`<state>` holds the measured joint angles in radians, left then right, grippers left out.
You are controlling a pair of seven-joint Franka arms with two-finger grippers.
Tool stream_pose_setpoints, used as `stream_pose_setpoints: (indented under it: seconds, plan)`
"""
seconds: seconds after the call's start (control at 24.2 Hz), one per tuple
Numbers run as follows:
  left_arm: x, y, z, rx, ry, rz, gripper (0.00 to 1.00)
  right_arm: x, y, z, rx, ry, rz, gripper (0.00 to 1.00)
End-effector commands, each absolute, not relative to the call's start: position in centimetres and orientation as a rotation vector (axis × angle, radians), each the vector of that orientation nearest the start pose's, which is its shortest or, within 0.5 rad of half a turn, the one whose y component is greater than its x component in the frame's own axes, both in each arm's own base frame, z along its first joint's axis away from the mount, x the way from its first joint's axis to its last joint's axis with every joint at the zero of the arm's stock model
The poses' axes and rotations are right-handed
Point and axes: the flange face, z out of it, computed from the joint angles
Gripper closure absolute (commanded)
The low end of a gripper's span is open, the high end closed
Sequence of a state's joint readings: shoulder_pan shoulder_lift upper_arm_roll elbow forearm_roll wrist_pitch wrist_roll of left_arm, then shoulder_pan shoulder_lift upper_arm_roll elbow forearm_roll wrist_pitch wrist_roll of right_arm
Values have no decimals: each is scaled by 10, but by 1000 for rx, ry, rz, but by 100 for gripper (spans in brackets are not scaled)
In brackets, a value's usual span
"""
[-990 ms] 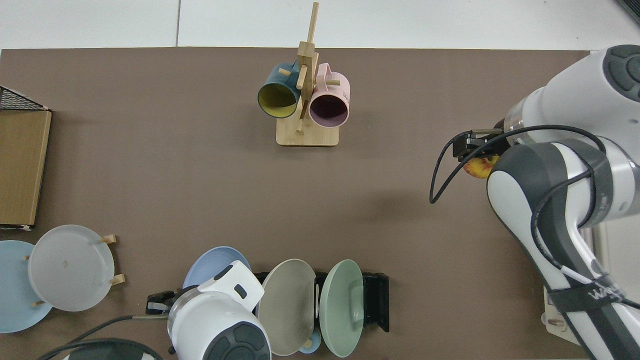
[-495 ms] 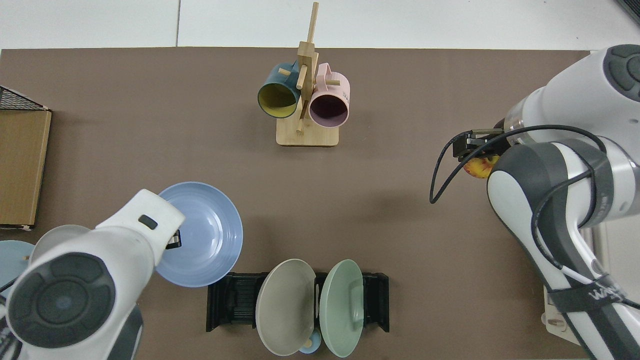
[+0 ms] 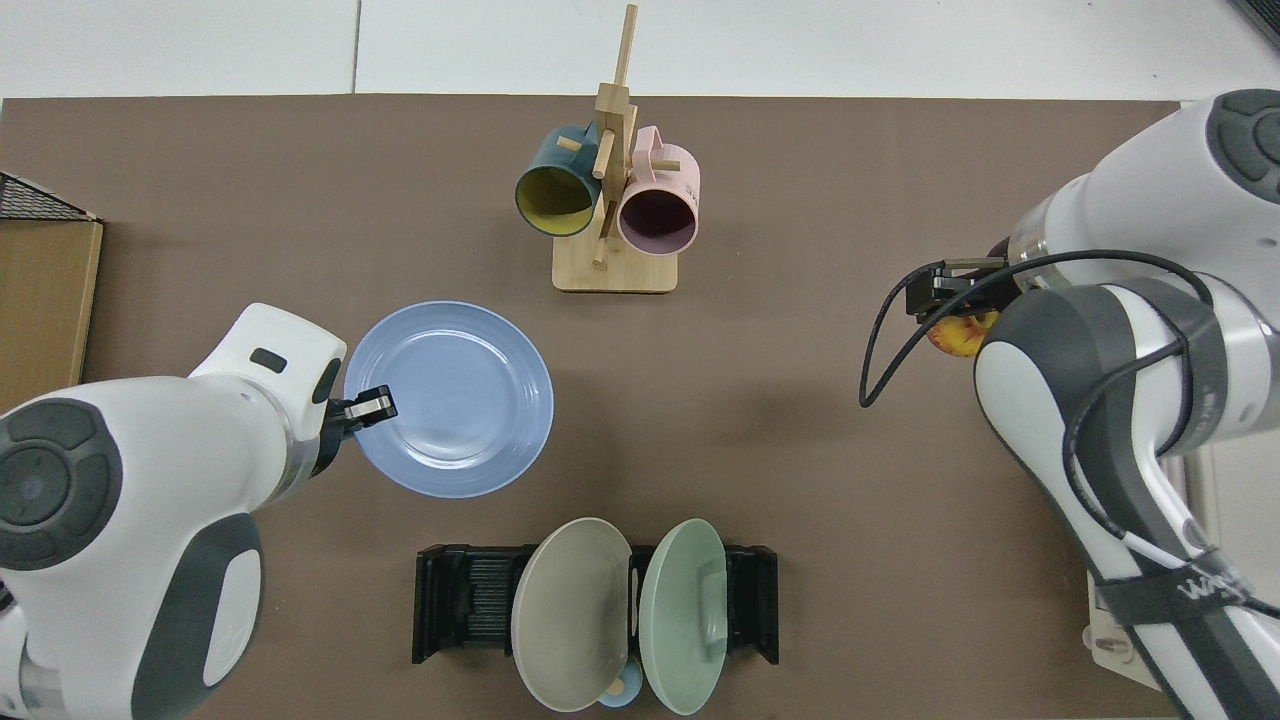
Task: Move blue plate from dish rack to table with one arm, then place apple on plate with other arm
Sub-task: 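Lift the blue plate out of the rack with the left gripper, then lower the blue plate flat onto the table with the left gripper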
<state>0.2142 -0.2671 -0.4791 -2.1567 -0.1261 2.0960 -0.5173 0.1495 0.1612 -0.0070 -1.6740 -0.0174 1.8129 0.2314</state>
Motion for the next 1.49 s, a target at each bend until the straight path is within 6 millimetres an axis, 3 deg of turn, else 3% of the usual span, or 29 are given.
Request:
stream_pose_setpoints:
  seconds: [0.0,0.17,0.33,0.5,0.66,1.28,1.44]
  plan:
    - [497,-182,476,-3218,-615,-235,100,600,81,509,-3157,106,32,100]
    - [501,-214,450,-3254,-653,-247,100,600,81,508,-3157,106,37,100]
    - [479,-259,397,-3269,-619,-271,100,599,82,507,-3157,104,39,100]
    - [473,-266,388,-3262,-623,-278,100,599,81,506,-3157,106,39,100]
    - [462,-279,356,-3278,-574,-224,100,599,82,506,-3157,104,37,100]
    - [464,-280,341,-3293,-552,-206,100,598,89,496,-3124,116,36,100]
    - [466,-281,339,-3293,-582,-196,92,597,90,496,-3124,112,34,100]
